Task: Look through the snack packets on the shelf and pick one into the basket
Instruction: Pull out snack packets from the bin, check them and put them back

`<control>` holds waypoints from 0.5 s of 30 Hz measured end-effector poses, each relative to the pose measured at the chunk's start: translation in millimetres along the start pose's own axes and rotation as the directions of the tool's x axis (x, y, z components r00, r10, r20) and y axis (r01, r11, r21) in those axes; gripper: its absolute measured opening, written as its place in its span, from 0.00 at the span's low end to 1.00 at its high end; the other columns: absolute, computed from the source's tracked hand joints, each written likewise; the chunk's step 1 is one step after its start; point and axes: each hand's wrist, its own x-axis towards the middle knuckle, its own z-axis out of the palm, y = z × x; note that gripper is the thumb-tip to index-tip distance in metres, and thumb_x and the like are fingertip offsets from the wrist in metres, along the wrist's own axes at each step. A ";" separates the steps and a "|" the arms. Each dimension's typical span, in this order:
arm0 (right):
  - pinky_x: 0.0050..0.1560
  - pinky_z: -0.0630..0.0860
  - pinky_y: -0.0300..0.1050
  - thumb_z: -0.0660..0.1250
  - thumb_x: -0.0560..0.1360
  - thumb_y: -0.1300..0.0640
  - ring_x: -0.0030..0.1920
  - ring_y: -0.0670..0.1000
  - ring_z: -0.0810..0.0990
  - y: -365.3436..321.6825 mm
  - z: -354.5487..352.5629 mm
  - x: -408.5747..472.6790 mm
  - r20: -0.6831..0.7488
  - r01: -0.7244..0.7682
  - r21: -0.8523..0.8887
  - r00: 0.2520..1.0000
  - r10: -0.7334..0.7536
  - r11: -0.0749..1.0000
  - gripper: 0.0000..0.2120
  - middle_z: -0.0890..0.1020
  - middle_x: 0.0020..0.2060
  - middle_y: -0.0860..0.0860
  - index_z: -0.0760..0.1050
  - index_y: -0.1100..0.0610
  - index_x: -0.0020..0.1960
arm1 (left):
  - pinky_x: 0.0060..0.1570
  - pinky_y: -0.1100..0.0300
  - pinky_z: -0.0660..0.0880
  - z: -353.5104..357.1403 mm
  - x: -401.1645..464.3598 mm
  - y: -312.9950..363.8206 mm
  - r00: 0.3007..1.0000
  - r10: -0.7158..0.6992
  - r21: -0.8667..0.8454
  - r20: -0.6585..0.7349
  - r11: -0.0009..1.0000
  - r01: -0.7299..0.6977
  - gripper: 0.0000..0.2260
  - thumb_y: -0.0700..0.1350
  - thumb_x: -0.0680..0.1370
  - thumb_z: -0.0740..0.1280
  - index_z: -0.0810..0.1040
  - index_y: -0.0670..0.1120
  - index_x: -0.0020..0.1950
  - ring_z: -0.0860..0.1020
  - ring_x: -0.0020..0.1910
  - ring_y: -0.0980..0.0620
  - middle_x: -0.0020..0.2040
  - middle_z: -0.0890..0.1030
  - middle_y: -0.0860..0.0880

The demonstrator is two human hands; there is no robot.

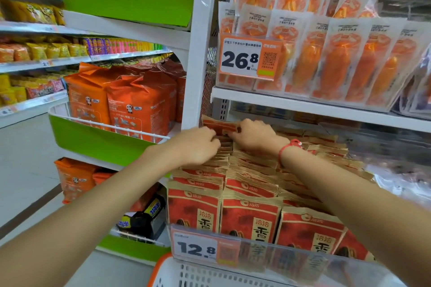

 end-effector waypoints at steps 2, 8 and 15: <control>0.65 0.68 0.55 0.55 0.81 0.43 0.63 0.62 0.74 1.7 0.1 3.7 0.085 -0.044 0.052 0.996 0.039 0.998 0.19 0.78 0.61 0.58 0.75 0.54 0.61 | 0.48 0.55 0.71 0.5 -3.3 -1.7 0.983 0.016 0.007 -0.181 1.000 -0.015 0.14 0.46 0.83 0.54 0.73 0.47 0.65 0.76 0.51 0.46 0.56 0.79 0.45; 0.60 0.75 0.54 0.66 0.77 0.48 0.57 0.58 0.79 3.5 7.7 -0.2 -0.134 0.015 0.215 0.991 0.014 0.977 0.14 0.82 0.54 0.55 0.77 0.53 0.59 | 0.62 0.48 0.70 12.5 3.0 1.3 0.962 0.098 0.194 -0.256 0.980 -0.048 0.24 0.44 0.81 0.57 0.59 0.43 0.76 0.62 0.73 0.47 0.76 0.61 0.46; 0.48 0.77 0.49 0.71 0.74 0.48 0.50 0.58 0.81 3.2 3.2 9.2 -0.241 0.006 0.220 0.969 0.048 0.976 0.12 0.83 0.46 0.55 0.81 0.56 0.51 | 0.60 0.48 0.70 12.2 3.3 3.1 0.969 0.031 0.182 -0.245 0.983 0.014 0.26 0.47 0.80 0.60 0.58 0.42 0.76 0.60 0.73 0.48 0.77 0.52 0.48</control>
